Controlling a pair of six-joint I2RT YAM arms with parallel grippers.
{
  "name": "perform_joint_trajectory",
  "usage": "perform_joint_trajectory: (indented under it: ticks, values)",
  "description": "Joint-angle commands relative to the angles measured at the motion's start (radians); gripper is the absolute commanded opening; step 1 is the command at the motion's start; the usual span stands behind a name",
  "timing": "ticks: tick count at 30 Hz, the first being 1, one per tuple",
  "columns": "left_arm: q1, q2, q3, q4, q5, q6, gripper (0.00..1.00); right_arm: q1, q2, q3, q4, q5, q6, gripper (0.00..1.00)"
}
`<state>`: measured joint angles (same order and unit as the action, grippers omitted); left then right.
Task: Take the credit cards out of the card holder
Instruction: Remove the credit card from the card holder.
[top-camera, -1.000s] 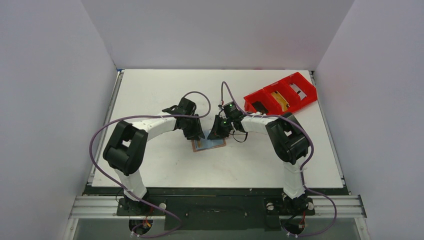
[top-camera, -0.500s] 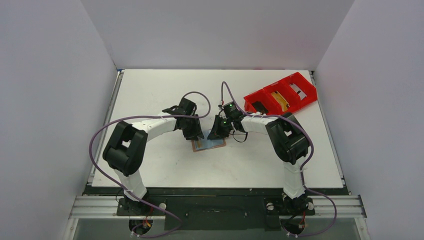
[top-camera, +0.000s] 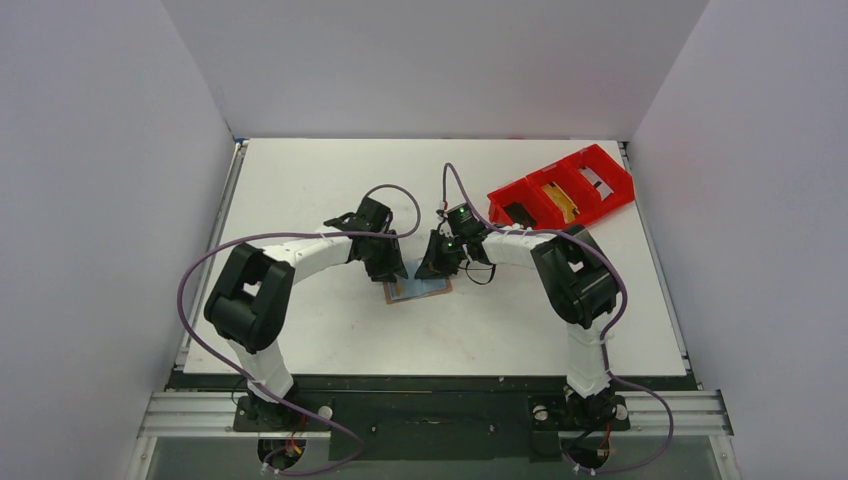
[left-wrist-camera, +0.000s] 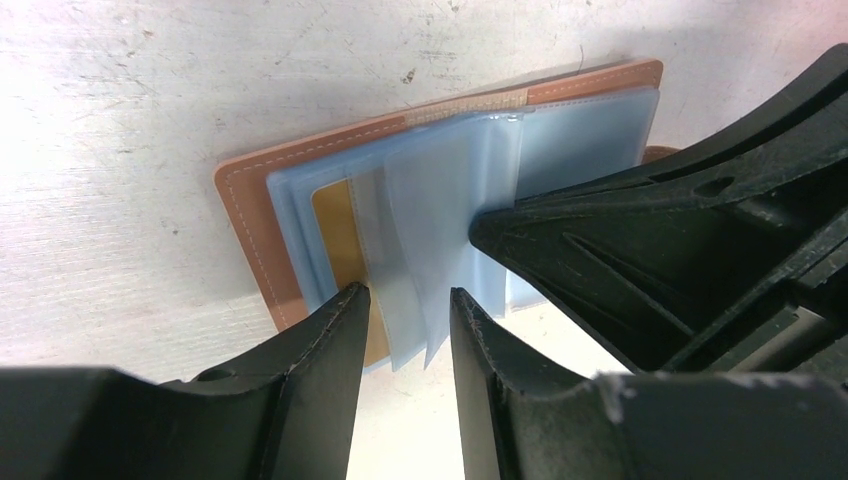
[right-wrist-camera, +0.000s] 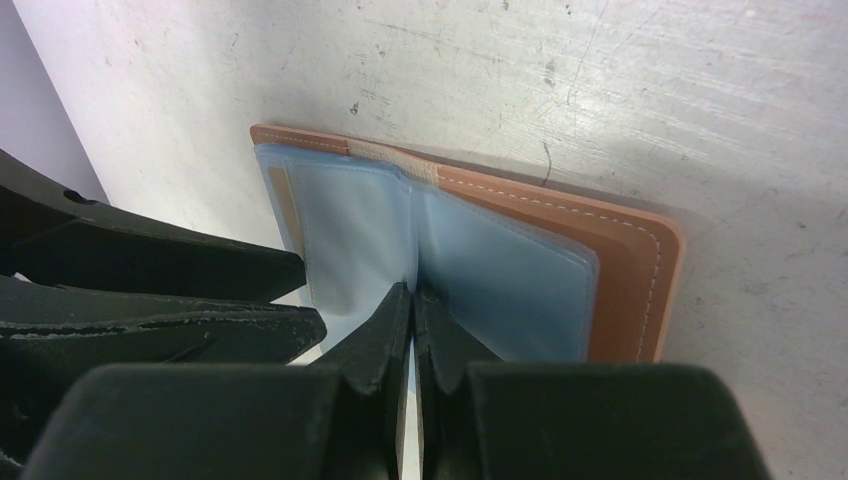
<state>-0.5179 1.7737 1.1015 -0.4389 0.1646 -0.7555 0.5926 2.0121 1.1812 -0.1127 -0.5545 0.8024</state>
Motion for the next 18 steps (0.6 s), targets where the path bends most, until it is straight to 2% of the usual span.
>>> perform_joint_trajectory:
  ticks: [1,6,10,12,18]
  values:
    - [-0.006,-0.013,-0.013,0.041,0.048,-0.017,0.34,0.003,0.049,-0.013,-0.038,0.037,-0.013,0.00]
    - [-0.007,0.003,-0.016,0.072,0.077,-0.046,0.33,0.002,0.049,-0.007,-0.039,0.027,-0.007,0.00]
    - [-0.007,0.010,-0.018,0.086,0.086,-0.062,0.28,0.001,0.048,-0.001,-0.039,0.019,-0.005,0.00]
    - [-0.007,0.017,-0.012,0.086,0.086,-0.064,0.23,0.002,0.042,0.000,-0.038,0.017,-0.004,0.00]
    - [-0.006,0.031,0.003,0.066,0.068,-0.061,0.00,-0.004,0.004,0.009,-0.040,0.007,0.003,0.00]
